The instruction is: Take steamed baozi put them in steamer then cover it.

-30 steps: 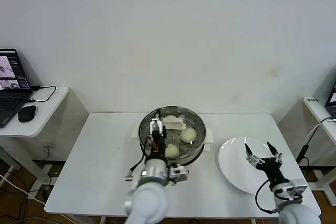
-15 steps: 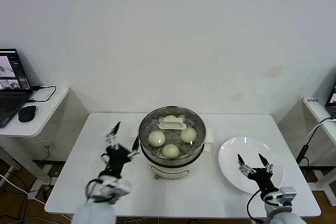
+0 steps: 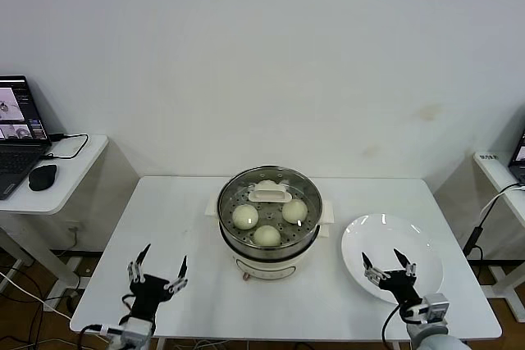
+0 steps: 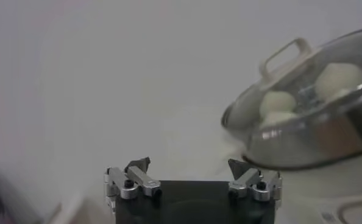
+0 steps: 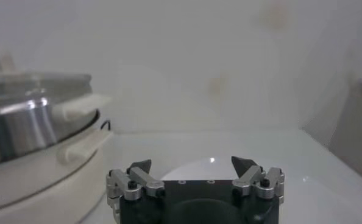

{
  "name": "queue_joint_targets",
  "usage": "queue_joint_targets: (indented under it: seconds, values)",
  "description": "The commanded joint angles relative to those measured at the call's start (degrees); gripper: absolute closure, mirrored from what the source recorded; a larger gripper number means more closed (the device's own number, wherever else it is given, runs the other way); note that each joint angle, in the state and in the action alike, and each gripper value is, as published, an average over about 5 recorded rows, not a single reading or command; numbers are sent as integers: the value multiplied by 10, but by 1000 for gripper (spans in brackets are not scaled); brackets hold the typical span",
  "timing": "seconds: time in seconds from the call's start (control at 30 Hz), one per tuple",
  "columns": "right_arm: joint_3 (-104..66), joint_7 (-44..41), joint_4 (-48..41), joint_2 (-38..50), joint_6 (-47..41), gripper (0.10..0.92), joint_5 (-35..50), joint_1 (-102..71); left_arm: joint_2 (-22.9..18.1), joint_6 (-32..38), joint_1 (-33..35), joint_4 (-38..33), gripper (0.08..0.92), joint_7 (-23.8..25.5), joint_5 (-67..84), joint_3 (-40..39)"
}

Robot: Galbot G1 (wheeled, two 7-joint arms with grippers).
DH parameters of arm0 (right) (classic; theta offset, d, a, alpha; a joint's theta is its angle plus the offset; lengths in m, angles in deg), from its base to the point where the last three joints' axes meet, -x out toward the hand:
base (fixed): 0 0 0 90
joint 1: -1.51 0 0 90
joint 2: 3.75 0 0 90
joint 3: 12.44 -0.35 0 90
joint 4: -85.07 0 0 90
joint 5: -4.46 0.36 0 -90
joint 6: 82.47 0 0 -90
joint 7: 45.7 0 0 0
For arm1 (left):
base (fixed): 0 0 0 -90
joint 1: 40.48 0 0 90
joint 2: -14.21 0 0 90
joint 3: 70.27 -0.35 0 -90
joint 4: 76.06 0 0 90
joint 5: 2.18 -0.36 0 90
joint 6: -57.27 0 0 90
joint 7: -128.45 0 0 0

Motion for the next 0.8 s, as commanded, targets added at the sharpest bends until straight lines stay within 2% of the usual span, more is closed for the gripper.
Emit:
queue_joint_targets:
  seconds: [0.03, 0.47, 0.8]
  values:
    - [10, 0, 4, 1, -16, 203, -15, -4, -15, -2, 60, 11, 177, -4, 59, 25]
    - [0, -3, 33, -7, -21, 203, -55, -19, -12, -3, 85, -18, 177, -3, 55, 12]
    - [-6, -7, 36, -11, -23, 203, -37, -28, -11, -2, 89, -25, 177, -2, 55, 12]
